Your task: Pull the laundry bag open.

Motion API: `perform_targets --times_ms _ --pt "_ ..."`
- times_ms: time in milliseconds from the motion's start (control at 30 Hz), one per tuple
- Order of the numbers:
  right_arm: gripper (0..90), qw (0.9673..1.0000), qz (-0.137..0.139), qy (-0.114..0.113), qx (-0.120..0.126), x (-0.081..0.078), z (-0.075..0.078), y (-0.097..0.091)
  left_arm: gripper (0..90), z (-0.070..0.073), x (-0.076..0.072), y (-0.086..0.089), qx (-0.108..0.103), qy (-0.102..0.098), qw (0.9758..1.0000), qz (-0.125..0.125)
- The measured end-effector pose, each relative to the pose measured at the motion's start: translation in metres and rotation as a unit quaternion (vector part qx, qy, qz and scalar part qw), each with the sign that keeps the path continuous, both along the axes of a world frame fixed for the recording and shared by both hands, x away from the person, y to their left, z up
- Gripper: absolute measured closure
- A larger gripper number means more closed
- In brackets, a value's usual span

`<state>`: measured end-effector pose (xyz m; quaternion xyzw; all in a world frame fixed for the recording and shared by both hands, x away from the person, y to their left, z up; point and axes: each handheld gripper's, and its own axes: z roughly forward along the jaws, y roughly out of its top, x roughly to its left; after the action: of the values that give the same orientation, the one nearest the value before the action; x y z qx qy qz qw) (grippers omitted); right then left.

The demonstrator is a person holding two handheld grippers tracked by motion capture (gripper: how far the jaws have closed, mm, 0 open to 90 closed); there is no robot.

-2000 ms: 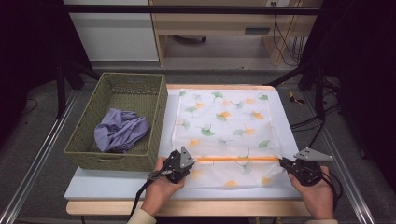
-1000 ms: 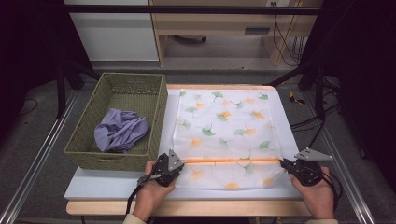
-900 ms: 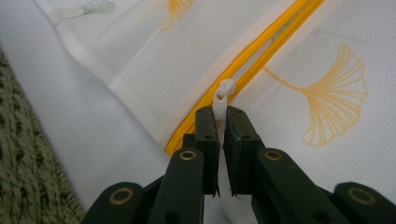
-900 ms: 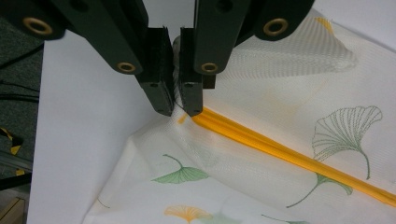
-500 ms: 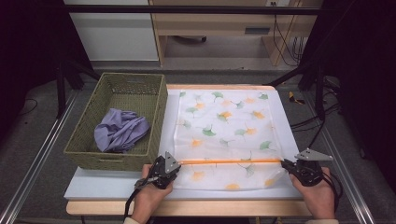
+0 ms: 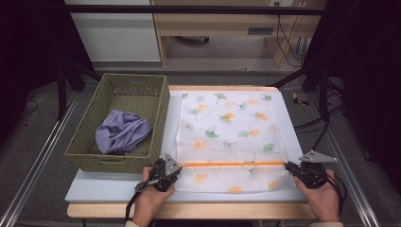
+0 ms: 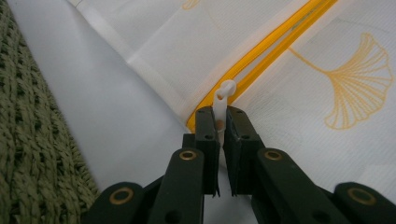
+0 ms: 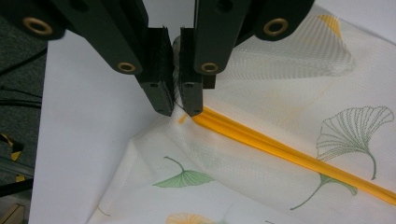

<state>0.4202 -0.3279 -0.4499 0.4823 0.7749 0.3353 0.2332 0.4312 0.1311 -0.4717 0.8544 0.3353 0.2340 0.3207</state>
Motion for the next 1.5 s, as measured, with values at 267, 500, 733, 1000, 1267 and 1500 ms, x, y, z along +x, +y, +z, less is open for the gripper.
perform_targets --times_ms 267,500,733,1000,1267,1500 --pt "85.4 1.0 -0.005 0.005 0.001 0.0006 -0.0011 -0.0003 84.0 -0.0008 -0.0007 0.0034 0.003 0.004 1.0 0.004" --pt "85.4 0.9999 -0.006 0.008 0.003 0.0007 -0.0015 -0.0002 84.0 -0.0024 -0.0004 0.004 0.001 0.003 1.0 0.008" --pt "85.2 1.0 -0.003 0.008 0.0 0.0006 -0.0024 -0.0003 83.9 -0.0024 -0.0006 0.0045 0.002 0.004 1.0 0.005" --pt "84.6 0.9999 0.003 0.016 0.0 0.0008 -0.0057 0.0007 83.6 -0.0023 -0.0008 0.0046 -0.004 0.003 1.0 0.007" --pt "81.1 0.9997 0.0 0.025 0.005 0.0009 -0.0089 0.0001 82.6 -0.0003 -0.003 0.0035 -0.009 0.007 0.9999 0.006" --pt "69.8 0.9998 -0.009 0.018 0.006 0.0012 -0.0097 -0.0019 80.5 0.0004 -0.0067 -0.0018 -0.016 0.012 0.9998 -0.004"
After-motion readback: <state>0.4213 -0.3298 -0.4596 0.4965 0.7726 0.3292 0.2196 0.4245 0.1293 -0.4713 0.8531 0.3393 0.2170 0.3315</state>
